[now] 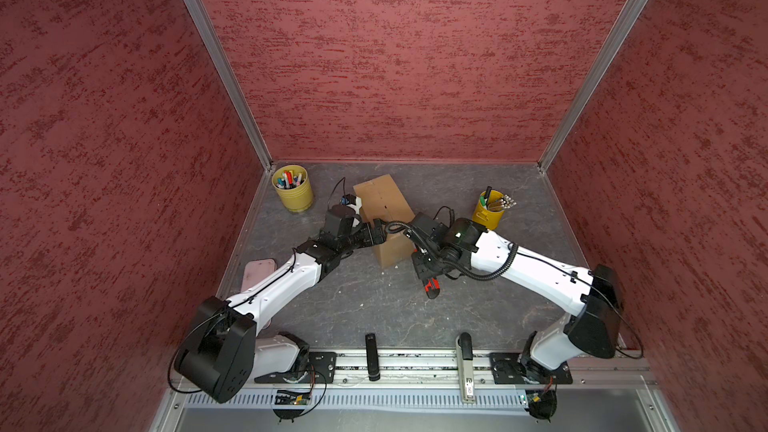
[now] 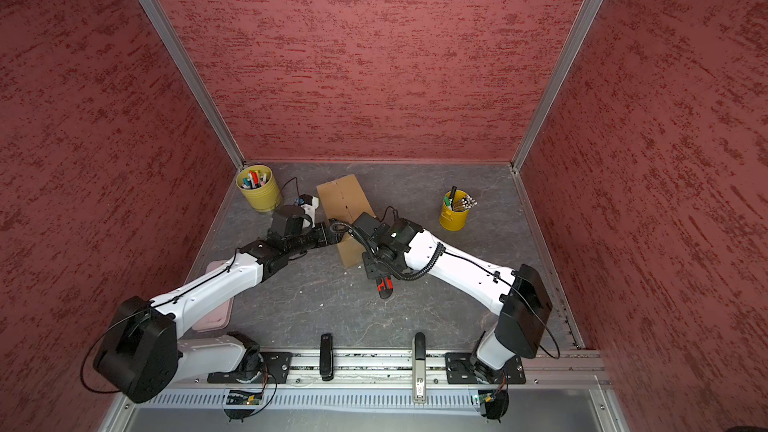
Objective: Unpack the express box
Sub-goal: 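Hold the box with the left gripper while right holds cutter beside it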
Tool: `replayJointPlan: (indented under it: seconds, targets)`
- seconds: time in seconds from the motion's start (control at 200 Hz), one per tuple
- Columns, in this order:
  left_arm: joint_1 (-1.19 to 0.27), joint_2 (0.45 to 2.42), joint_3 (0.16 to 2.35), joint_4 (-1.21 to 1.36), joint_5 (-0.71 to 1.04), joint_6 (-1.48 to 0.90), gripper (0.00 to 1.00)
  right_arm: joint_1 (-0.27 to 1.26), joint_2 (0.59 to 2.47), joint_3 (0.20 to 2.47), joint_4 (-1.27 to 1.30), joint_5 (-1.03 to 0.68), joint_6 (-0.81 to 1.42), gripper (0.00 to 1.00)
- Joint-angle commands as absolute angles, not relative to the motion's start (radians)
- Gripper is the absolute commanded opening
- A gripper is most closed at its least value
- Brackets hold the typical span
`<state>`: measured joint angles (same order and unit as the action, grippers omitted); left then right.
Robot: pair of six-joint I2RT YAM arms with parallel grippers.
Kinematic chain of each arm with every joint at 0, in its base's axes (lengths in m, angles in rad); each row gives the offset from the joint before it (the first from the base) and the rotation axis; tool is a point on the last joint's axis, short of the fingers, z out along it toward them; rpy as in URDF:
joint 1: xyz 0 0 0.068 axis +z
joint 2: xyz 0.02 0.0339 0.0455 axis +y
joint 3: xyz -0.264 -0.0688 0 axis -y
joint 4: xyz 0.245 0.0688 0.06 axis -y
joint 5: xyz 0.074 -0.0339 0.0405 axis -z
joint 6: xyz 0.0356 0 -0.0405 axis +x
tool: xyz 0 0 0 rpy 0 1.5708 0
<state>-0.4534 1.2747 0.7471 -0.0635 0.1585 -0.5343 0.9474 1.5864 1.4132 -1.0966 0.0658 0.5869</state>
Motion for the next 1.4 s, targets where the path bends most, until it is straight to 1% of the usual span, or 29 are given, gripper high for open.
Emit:
replayJointPlan:
  seconds: [0.0,1.393]
  targets:
    - [-0.446,1.283,0.732,-0.032,0.175,-0.538,1.0,0.954,1.588,1.451,-1.117,0.102,0.592,0.0]
    - [-0.452,1.292,0.697,0.013,0.207,-0.551,1.0,0.954,1.624,1.488,-1.146,0.111,0.584,0.0]
